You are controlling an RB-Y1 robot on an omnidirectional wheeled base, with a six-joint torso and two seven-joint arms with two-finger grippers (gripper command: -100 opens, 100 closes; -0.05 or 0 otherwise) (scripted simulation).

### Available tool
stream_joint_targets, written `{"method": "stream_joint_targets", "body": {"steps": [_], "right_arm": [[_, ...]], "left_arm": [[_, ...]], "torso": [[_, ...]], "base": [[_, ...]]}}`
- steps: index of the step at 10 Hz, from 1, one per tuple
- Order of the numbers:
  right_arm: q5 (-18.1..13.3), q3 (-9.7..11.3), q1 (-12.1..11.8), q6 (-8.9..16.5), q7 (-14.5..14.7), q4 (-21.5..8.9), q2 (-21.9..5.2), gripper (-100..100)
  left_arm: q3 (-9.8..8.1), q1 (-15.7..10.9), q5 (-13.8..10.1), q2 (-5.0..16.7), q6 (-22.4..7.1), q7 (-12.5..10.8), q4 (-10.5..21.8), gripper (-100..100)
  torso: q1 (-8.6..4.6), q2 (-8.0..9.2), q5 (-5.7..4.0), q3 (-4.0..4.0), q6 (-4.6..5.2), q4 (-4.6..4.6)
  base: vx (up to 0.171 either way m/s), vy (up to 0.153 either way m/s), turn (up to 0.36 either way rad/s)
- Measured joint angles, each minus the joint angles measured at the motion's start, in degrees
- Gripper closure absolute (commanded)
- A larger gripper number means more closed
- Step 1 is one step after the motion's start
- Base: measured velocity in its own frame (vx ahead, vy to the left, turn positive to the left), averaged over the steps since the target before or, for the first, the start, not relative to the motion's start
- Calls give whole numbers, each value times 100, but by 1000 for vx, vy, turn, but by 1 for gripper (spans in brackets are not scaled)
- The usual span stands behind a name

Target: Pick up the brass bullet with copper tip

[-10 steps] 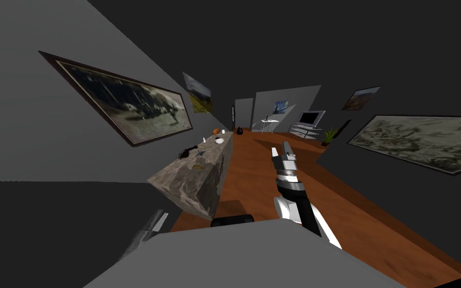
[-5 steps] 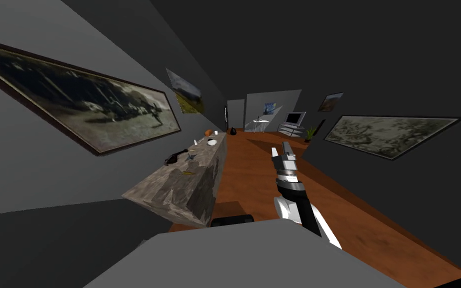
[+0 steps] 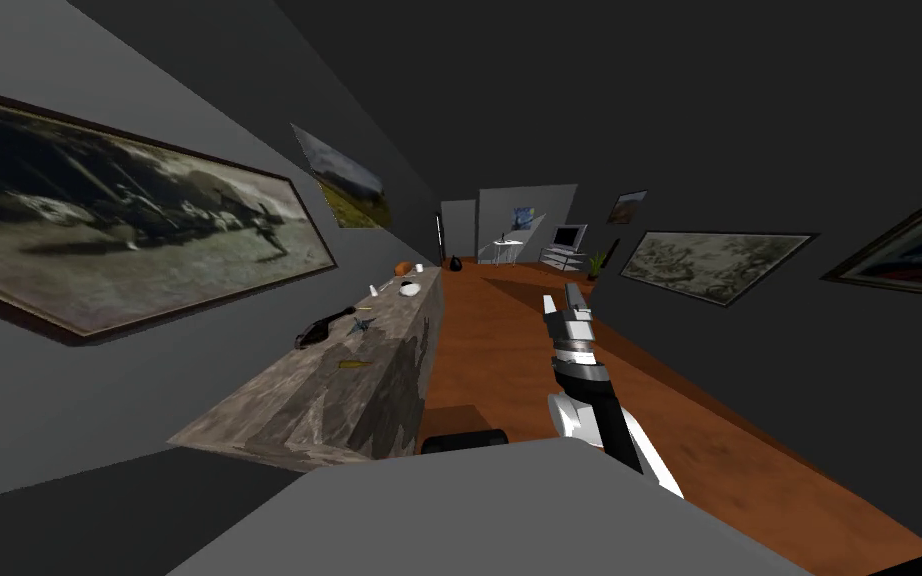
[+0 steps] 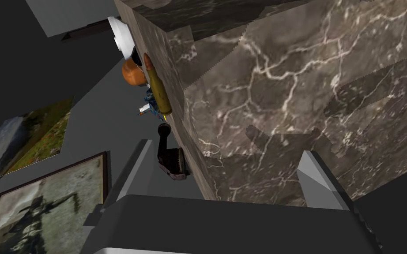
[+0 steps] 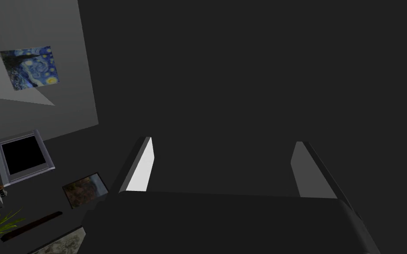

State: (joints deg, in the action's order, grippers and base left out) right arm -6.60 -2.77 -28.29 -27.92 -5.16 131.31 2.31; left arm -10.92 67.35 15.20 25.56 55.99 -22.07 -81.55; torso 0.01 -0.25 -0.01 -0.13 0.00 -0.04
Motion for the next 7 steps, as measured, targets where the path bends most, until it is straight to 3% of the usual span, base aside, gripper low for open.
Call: {"method": "stream_joint_targets", "body": {"steps": [1, 4, 7], "right_arm": [[0, 0, -1, 0, 0, 0, 0, 0], [0, -1, -2, 0, 0, 0, 0, 0], [0, -1, -1, 0, 0, 0, 0, 0]], "left_arm": [[-20, 58, 99, 26, 89, -121, 325, -100], [-85, 502, 252, 50, 117, -379, 626, -100], [-161, 796, 417, 75, 320, -598, 1202, -100]], "torso": [[-8, -27, 0, -14, 1, -4], [-5, -18, -1, -11, -5, -5], [-4, -26, -1, -15, -1, -6]], "base": [[139, -20, -116], [124, -18, -194], [164, -4, -214]]}}
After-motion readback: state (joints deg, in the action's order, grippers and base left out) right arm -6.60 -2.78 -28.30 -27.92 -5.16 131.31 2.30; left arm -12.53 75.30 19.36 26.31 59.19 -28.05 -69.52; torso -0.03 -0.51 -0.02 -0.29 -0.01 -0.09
